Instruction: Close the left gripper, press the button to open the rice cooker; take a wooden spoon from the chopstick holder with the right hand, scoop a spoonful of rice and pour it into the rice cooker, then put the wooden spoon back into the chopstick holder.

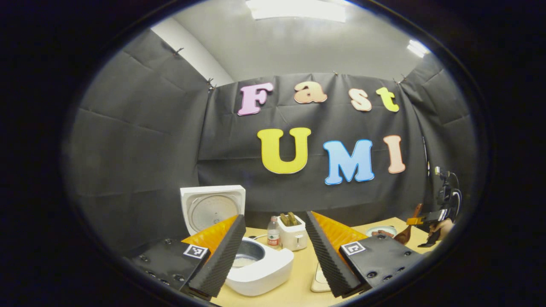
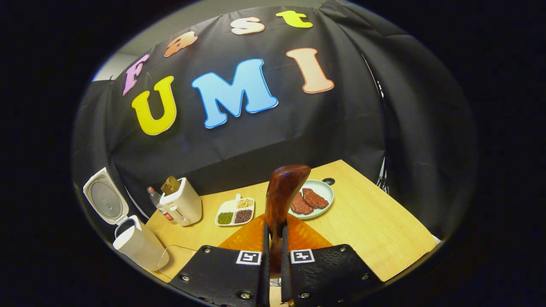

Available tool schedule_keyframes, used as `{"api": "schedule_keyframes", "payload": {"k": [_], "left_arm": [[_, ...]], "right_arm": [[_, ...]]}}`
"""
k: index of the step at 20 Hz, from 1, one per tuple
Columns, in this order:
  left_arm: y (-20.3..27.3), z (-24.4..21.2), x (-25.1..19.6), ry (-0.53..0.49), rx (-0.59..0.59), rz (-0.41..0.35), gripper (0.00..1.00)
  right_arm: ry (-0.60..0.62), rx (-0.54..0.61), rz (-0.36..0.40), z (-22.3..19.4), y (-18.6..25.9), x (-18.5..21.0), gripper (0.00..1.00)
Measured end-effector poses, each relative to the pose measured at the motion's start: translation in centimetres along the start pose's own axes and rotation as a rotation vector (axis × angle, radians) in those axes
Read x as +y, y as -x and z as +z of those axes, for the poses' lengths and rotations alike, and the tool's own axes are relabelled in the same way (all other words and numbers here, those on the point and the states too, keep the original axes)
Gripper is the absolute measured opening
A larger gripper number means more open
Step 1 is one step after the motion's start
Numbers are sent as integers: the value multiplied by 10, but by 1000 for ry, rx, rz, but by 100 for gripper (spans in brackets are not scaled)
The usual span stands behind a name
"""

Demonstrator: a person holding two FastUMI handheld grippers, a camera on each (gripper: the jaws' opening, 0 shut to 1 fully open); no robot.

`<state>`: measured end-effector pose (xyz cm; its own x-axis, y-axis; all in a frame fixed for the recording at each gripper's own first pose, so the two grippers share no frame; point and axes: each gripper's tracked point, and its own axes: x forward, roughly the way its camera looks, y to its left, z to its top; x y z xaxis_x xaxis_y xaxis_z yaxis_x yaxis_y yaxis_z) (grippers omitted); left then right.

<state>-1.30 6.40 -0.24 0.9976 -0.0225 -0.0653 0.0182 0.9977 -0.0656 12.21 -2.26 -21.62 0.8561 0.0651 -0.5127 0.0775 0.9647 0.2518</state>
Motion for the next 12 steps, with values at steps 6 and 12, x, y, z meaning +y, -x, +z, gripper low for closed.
{"api": "schedule_keyframes", "payload": {"k": [6, 12], "left_arm": [[2, -4, 2, -3, 11, 4, 97], [0, -1, 8, 7, 0, 13, 98]], "right_arm": [[-45, 68, -12, -28, 3, -9, 11], [19, 14, -74, -19, 26, -28, 56]]}}
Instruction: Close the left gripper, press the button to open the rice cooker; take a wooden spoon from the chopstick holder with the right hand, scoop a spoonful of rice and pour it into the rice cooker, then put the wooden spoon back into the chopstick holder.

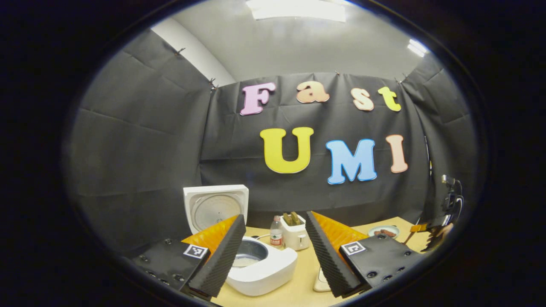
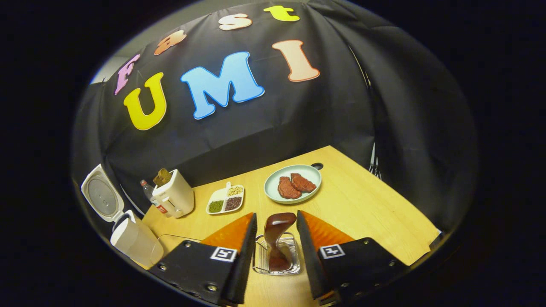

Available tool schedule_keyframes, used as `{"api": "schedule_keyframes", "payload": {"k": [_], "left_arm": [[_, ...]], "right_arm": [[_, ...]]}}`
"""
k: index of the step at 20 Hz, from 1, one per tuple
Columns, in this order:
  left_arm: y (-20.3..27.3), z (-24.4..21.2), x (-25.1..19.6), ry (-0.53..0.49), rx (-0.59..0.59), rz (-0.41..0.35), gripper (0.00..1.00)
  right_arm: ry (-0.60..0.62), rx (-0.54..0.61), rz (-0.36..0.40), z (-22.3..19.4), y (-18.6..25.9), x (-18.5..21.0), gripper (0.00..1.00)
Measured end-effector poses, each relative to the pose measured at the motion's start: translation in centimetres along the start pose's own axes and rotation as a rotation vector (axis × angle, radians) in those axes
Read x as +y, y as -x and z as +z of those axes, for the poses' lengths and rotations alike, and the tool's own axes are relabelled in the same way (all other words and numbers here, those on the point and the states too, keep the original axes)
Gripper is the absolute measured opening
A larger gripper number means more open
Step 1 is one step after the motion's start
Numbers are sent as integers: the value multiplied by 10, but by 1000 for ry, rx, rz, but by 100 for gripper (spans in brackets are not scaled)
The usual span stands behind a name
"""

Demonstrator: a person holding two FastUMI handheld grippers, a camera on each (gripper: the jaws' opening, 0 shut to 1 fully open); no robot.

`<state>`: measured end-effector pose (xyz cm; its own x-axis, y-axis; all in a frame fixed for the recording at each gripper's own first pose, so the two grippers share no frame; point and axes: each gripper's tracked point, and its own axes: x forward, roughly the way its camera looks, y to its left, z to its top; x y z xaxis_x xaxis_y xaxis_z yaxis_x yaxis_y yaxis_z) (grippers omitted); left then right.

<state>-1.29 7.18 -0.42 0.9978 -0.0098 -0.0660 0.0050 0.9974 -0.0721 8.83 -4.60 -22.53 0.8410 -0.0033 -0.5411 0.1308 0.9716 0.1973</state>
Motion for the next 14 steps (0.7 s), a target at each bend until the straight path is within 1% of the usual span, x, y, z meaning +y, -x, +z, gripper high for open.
{"api": "schedule_keyframes", "payload": {"k": [1, 2, 4, 7, 11, 14], "left_arm": [[-1, 0, 2, 3, 0, 1, 97], [-2, -1, 4, 4, 2, 3, 97], [-6, -3, 7, 7, 3, 5, 97], [-14, -4, 13, 10, 9, 14, 97], [-31, -7, 24, 16, 22, 39, 98], [-50, -4, 41, -2, 23, 71, 98]], "right_arm": [[44, -28, -21, 7, 7, -4, 64], [90, -58, -44, 12, 11, -8, 83], [175, -112, -64, 26, 25, -7, 99], [248, -158, -59, 40, 44, 7, 99], [240, -236, -21, 64, 78, 35, 99], [240, -282, -12, 80, 99, 48, 99]]}}
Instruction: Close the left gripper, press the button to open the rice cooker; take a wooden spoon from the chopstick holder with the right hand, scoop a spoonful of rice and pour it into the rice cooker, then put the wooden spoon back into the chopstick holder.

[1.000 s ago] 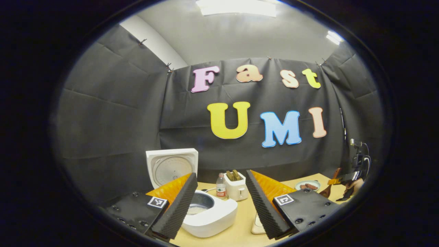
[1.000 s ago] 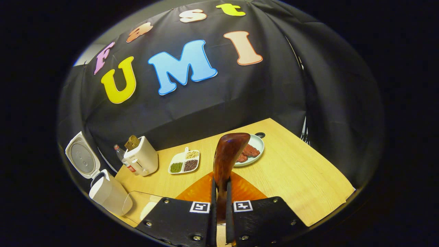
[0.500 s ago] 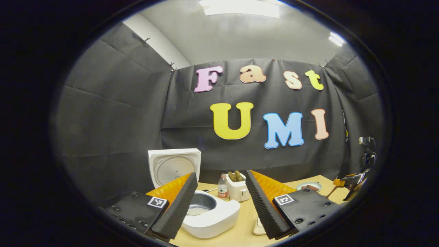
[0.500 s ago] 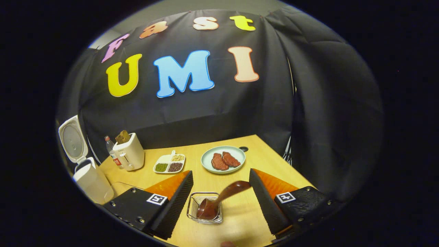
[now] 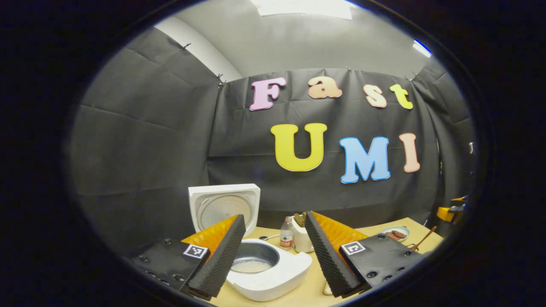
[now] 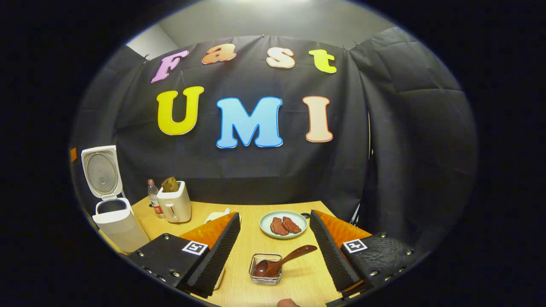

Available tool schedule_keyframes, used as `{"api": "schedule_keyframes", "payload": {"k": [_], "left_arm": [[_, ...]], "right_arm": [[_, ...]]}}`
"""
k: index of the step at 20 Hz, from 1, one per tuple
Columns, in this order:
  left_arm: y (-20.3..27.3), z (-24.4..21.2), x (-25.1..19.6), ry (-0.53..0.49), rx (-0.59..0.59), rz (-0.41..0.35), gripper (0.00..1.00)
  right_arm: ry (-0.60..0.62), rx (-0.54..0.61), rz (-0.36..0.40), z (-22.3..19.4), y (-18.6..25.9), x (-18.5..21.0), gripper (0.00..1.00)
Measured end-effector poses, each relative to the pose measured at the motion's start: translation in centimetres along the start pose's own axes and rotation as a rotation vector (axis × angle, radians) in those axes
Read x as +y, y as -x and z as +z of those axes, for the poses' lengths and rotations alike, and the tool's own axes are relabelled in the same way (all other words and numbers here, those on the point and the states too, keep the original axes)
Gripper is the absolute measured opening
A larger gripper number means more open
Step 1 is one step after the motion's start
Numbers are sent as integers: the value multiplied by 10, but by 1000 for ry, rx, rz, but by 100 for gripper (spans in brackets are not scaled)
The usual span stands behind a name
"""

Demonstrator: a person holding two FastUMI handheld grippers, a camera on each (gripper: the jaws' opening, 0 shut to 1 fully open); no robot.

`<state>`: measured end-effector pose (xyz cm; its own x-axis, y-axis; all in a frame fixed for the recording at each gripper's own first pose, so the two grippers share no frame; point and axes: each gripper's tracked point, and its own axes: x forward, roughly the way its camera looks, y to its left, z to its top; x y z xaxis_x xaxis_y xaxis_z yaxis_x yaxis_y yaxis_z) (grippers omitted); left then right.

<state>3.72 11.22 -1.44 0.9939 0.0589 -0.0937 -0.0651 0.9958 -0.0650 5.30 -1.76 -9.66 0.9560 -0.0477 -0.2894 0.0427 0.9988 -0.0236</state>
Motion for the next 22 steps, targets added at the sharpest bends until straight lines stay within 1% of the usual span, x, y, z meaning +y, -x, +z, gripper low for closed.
{"api": "schedule_keyframes", "payload": {"k": [3, 7, 9, 13, 17, 22], "left_arm": [[-28, 9, 17, -16, -15, 32, 98], [-70, 21, 45, -40, -20, 75, 98], [-91, 24, 61, -65, -10, 99, 98], [-132, 30, 83, -62, -4, 121, 98], [-173, 36, 104, -92, 1, 147, 97], [-227, 40, 130, -66, 17, 175, 98]], "right_arm": [[-30, -21, 6, 16, 10, 8, 99], [-4, -37, -34, 20, 22, 6, 99], [-6, -33, -53, 16, 28, 6, 99], [-19, -7, -89, 3, 36, 5, 99], [-37, 10, -127, -7, 41, 3, 99], [-32, 23, -155, -12, 45, 6, 99]]}}
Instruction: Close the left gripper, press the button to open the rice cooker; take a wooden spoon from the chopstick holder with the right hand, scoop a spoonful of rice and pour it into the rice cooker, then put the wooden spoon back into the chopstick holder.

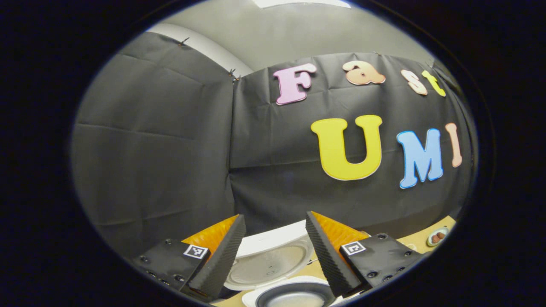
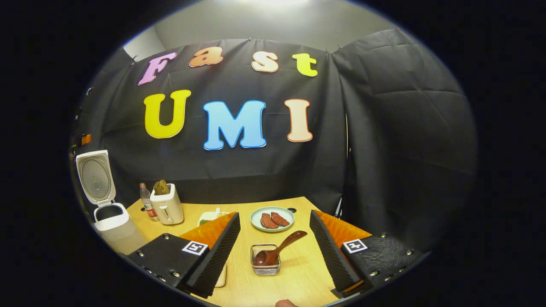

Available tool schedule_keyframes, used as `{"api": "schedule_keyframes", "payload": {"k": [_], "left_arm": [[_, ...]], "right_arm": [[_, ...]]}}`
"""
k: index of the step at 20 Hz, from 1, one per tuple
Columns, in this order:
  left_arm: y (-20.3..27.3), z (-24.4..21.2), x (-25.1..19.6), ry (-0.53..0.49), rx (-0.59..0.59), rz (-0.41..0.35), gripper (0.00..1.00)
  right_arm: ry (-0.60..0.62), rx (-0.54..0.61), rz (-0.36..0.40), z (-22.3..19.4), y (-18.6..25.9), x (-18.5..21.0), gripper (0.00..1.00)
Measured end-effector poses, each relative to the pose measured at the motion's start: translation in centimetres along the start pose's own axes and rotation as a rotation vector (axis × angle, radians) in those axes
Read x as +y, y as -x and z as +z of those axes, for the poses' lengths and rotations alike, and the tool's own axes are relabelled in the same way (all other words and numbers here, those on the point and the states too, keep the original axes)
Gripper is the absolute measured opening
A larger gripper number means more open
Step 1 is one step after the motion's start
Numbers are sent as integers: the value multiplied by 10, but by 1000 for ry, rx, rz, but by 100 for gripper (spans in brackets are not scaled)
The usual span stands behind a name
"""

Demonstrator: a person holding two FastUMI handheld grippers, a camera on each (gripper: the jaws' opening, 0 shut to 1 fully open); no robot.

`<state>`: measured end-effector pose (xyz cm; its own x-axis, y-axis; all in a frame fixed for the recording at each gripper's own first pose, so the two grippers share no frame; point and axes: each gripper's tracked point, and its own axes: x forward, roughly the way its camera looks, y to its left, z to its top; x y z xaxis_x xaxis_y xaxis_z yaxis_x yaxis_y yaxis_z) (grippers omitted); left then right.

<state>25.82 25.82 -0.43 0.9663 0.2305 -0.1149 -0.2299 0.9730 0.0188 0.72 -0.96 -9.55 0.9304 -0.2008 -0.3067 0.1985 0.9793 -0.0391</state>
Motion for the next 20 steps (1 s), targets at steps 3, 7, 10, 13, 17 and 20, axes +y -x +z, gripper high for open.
{"api": "schedule_keyframes", "payload": {"k": [3, 7, 10, 13, 17, 20], "left_arm": [[-34, -2, 12, 26, 28, 20, 98], [-70, -18, 29, 45, 84, 64, 98], [-91, -41, 39, 10, 153, 106, 98], [-95, -60, 32, 25, 225, 91, 98], [-95, -65, 31, 59, 255, 94, 97], [-89, -68, 27, 73, 281, 86, 97]], "right_arm": [[21, 3, -10, -3, 3, 0, 99], [40, 12, -11, -7, 7, -2, 100], [68, 13, -18, -6, 8, -8, 99], [91, 5, -9, -2, 7, -10, 99], [131, -6, -12, 2, 6, -18, 99], [154, -1, 4, -1, 1, -24, 99]]}}
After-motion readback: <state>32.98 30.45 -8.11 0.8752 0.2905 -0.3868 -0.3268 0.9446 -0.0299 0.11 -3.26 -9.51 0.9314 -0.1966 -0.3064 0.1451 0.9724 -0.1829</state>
